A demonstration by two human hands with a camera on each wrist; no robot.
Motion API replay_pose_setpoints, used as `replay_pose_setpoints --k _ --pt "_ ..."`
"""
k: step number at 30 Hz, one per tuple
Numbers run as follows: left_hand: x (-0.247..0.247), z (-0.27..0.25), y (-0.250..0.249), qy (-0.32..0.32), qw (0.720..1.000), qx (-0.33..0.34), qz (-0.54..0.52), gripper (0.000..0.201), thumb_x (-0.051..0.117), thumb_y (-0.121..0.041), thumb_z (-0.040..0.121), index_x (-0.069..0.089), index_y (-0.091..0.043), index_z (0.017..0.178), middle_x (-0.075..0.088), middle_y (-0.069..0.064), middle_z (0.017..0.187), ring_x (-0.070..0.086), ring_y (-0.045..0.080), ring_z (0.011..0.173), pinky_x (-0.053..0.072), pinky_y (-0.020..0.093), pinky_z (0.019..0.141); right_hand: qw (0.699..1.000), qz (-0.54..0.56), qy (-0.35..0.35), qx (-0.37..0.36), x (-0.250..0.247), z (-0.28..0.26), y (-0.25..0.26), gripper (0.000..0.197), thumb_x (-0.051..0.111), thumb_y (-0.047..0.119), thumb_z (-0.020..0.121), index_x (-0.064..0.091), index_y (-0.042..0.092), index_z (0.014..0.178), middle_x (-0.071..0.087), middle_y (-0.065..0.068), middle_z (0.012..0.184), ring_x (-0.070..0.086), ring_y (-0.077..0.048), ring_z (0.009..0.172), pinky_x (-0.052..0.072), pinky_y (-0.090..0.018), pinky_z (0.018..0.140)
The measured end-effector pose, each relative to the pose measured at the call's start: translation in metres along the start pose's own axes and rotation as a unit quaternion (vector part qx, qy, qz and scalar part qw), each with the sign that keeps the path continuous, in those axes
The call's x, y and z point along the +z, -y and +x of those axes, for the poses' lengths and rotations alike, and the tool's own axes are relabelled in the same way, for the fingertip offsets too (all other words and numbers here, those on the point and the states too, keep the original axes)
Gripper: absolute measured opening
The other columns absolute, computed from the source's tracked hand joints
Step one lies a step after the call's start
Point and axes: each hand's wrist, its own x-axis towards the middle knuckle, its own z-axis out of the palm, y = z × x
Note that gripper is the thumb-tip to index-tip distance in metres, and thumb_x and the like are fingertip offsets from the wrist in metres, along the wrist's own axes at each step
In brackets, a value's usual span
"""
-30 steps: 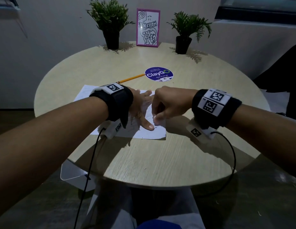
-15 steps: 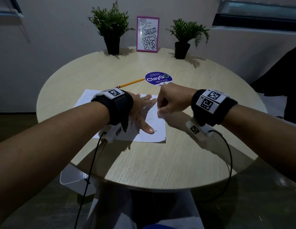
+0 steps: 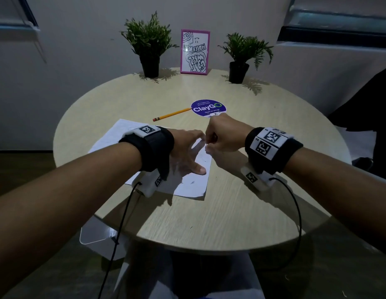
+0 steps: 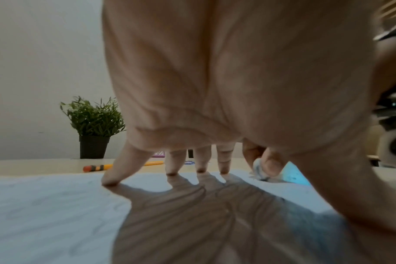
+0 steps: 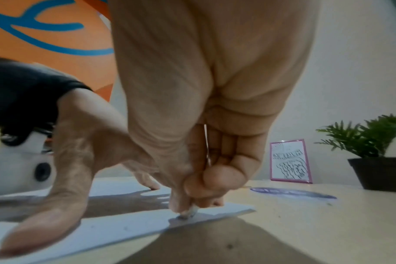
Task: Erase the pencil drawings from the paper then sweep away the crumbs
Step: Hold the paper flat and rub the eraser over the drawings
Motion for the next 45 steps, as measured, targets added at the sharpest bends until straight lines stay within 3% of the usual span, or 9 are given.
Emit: replay_pose_setpoints --k 7,11,16,21,25,30,35,41,45 --pt "0.000 0.002 0.002 0.032 0.997 0.010 0.064 0.106 0.064 -0.077 0.072 0.015 -0.037 0.156 0.011 -0.004 0.165 0.015 0.028 0.151 0.022 0.053 0.119 0.996 -0.019 0.062 -0.057 -0.006 -0.011 0.015 0.015 0.081 0.031 0.081 0.081 0.017 0.083 0.073 0.001 0.073 0.057 -0.003 0.063 0.048 -0.024 0.061" --pt "0.000 0.005 -0.001 0.038 0.995 -0.006 0.093 0.115 0.061 -0.077 0.075 -0.003 -0.033 0.159 -0.011 -0.008 0.166 -0.001 0.025 0.154 0.011 0.051 0.122 0.999 -0.025 0.029 -0.014 -0.008 -0.004 0.004 0.019 0.080 0.031 0.081 0.081 0.012 0.082 0.073 -0.002 0.072 0.063 -0.012 0.065 0.057 -0.035 0.066" --pt "-0.002 0.003 0.000 0.039 0.996 0.006 0.085 0.111 0.062 -0.078 0.074 0.003 -0.037 0.158 -0.002 -0.010 0.167 0.001 0.026 0.154 0.014 0.055 0.121 0.996 -0.023 0.065 -0.064 -0.004 -0.015 0.017 0.015 0.078 0.031 0.082 0.080 0.017 0.079 0.072 0.004 0.070 0.055 0.007 0.060 0.044 -0.019 0.060" --pt "0.001 0.001 -0.001 0.037 0.994 -0.010 0.100 0.119 0.060 -0.082 0.071 -0.010 -0.038 0.157 -0.014 -0.014 0.165 -0.003 0.022 0.154 0.010 0.052 0.121 1.000 -0.006 0.019 -0.003 -0.003 -0.004 0.003 0.019 0.078 0.032 0.082 0.079 0.013 0.078 0.070 0.000 0.069 0.053 -0.004 0.058 0.044 -0.026 0.063" --pt "-0.003 -0.004 -0.004 0.037 0.994 0.007 0.099 0.116 0.063 -0.077 0.072 -0.005 -0.037 0.157 -0.003 -0.006 0.167 0.000 0.026 0.154 0.014 0.053 0.120 0.996 -0.026 0.068 -0.052 -0.003 -0.016 0.022 0.016 0.078 0.031 0.082 0.079 0.015 0.080 0.068 0.006 0.069 0.051 0.002 0.061 0.048 -0.024 0.065" --pt "-0.001 -0.003 -0.002 0.040 0.996 -0.009 0.084 0.122 0.066 -0.078 0.069 -0.010 -0.038 0.157 -0.011 -0.013 0.165 -0.003 0.022 0.154 0.011 0.052 0.122 0.999 -0.027 0.043 -0.008 -0.009 -0.005 0.005 0.021 0.080 0.034 0.081 0.080 0.012 0.082 0.073 -0.001 0.072 0.060 -0.013 0.063 0.046 -0.025 0.060" --pt "-0.003 -0.005 -0.005 0.041 0.996 -0.006 0.084 0.119 0.066 -0.075 0.073 -0.011 -0.039 0.156 -0.011 -0.011 0.166 -0.004 0.024 0.154 0.011 0.052 0.120 0.996 -0.018 0.076 -0.047 -0.004 -0.019 0.018 0.017 0.080 0.034 0.081 0.078 0.017 0.078 0.071 0.005 0.070 0.054 0.003 0.060 0.041 -0.016 0.057" --pt "0.000 0.002 -0.004 0.066 0.989 -0.028 0.129 0.123 0.067 -0.077 0.070 -0.015 -0.040 0.155 -0.019 -0.007 0.165 -0.009 0.021 0.153 0.006 0.052 0.121 0.999 -0.011 0.030 -0.003 -0.009 -0.008 -0.003 0.023 0.080 0.034 0.082 0.080 0.010 0.081 0.073 -0.001 0.070 0.062 -0.011 0.063 0.045 -0.024 0.058" --pt "-0.004 -0.003 -0.006 0.059 0.993 -0.014 0.104 0.114 0.064 -0.078 0.072 -0.009 -0.046 0.155 -0.017 -0.011 0.165 -0.003 0.025 0.154 0.011 0.056 0.119 0.996 -0.010 0.074 -0.048 -0.002 -0.020 0.018 0.016 0.080 0.033 0.081 0.078 0.017 0.078 0.067 0.010 0.066 0.057 0.007 0.062 0.040 -0.011 0.056"
